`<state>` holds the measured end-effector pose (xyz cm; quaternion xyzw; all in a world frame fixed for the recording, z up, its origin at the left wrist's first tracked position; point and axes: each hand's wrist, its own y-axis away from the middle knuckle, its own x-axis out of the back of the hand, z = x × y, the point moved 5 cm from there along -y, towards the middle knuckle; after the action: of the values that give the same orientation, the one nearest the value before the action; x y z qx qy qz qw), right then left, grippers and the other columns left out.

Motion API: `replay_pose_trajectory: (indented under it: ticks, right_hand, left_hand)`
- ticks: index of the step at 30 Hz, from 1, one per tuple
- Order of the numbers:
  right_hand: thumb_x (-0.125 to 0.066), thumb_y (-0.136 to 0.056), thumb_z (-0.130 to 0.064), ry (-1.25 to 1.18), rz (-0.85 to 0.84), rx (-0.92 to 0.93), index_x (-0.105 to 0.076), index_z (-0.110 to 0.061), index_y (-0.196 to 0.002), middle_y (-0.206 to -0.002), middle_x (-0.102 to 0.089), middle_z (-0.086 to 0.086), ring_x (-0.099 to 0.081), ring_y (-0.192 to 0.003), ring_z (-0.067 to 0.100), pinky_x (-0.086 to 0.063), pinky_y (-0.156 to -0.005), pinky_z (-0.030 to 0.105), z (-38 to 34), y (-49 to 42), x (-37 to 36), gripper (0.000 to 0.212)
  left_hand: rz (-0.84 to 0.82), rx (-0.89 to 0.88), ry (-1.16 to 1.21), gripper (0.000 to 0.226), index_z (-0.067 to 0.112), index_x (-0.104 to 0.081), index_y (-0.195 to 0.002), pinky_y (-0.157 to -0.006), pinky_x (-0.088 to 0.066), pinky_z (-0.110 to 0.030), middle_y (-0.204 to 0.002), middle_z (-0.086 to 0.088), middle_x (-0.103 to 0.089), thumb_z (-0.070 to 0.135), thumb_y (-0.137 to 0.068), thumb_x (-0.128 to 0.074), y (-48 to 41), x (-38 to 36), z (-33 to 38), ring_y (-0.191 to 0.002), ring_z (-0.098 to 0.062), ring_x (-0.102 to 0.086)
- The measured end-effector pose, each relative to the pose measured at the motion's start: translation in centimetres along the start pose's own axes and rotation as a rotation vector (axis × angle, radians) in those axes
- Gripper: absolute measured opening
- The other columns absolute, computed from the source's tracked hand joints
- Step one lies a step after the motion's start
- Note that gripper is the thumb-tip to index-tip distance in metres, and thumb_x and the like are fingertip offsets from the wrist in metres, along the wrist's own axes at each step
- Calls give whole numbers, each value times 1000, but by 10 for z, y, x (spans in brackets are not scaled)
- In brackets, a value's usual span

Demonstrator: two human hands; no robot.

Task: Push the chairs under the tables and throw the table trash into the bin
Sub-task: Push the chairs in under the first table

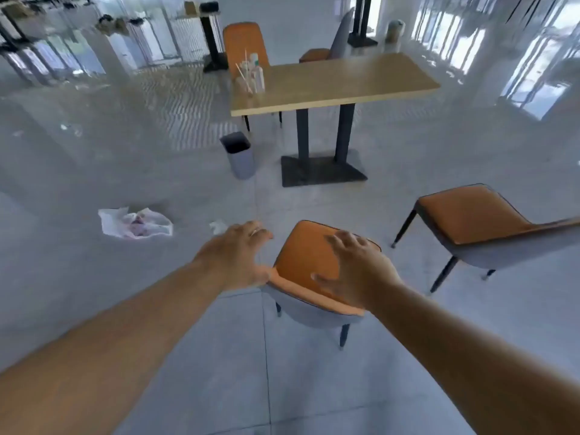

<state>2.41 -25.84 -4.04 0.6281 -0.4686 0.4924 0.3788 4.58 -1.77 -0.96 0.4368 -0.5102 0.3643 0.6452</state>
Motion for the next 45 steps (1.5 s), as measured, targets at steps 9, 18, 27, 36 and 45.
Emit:
replay_pose_trajectory:
  ticks: [9,18,27,36,45]
  right_hand:
    - [-52,-85,-80,111,-306,-71,-30,-36,-148,-136,-51,-1,-60,-112,30,-61,-79,49,-29,8,-132,80]
    - [-58,-101,-49,233,-336,-120,-46,-34,-136,-116,-60,1,-63,-98,30,-46,-62,35,-12,-13,-140,39]
    - [-57,-102,-49,258,-348,-33,-44,-33,-136,-115,-59,1,-62,-97,29,-59,-69,41,40,-52,-123,40]
    - [-63,-100,-47,242,-351,91,-47,-30,-136,-117,-60,4,-63,-102,31,-60,-75,42,126,-141,-97,43]
    - [-60,-101,-47,279,-382,45,-49,-26,-127,-118,-60,4,-61,-108,33,-58,-86,50,181,-268,-71,35]
  left_hand:
    - [-243,-117,-38,80,45,-35,-151,-101,-51,-47,-154,9,-38,65,-83,-72,-43,-131,-56,-135,-21,-39]
    - [-214,-181,103,24,41,-56,-113,-84,-54,-40,-102,14,-53,48,-92,-65,-67,-141,-61,-101,-15,-48]
    - [-184,-148,27,31,36,-51,-119,-84,-54,-35,-111,7,-57,55,-97,-62,-107,-130,-32,-103,-17,-51]
    - [-231,-25,115,33,34,-49,-110,-85,-57,-40,-104,10,-57,55,-93,-68,-196,-117,-2,-94,-16,-57]
    - [-134,42,246,38,38,-48,-131,-81,-54,-33,-109,14,-57,51,-98,-63,-307,-98,-23,-94,-15,-58]
